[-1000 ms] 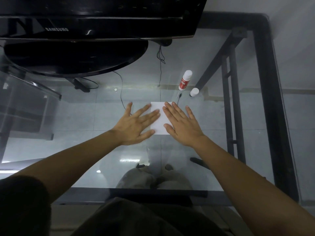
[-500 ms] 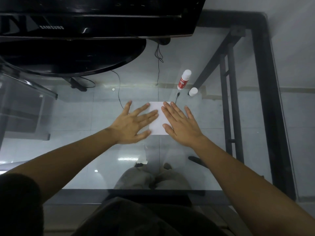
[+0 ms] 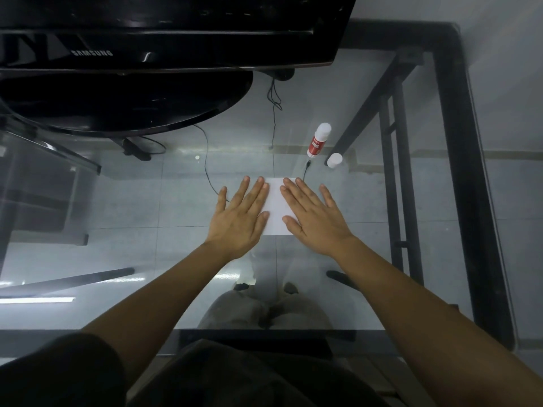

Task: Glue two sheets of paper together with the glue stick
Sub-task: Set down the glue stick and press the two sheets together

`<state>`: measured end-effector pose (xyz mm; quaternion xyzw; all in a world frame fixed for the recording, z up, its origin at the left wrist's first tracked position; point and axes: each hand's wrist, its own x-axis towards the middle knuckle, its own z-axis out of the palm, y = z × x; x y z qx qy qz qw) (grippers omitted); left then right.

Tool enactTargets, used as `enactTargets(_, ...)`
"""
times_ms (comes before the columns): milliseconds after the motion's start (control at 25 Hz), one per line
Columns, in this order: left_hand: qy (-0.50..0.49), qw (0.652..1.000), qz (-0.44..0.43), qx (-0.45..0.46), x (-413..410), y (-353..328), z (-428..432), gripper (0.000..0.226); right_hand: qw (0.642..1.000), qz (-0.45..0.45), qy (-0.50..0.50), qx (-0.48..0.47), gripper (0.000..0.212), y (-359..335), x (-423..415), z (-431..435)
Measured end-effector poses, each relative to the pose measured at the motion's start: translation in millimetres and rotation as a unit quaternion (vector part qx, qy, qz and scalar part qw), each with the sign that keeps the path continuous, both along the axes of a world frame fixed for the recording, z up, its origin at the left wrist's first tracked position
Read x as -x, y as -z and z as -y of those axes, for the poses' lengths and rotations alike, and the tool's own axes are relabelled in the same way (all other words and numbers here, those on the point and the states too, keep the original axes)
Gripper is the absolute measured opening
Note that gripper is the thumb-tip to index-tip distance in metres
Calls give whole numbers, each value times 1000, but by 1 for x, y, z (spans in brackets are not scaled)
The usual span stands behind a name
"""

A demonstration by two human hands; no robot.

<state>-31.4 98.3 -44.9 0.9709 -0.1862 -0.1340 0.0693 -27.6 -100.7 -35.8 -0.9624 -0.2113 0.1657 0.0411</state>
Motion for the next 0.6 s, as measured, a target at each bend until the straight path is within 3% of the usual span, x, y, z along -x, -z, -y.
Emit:
enactTargets(320, -1, 1000, 22, -14, 0, 0, 1, 60, 998, 27, 46, 20, 62, -10, 24, -6)
enactTargets(480, 0, 1000, 25, -16, 0, -1, 0, 60, 999, 5, -28, 20, 65, -12, 62, -20)
enactTargets(600, 2, 1000, 24, -13, 0, -1, 1, 61, 999, 10, -11, 35, 64, -15, 56, -4)
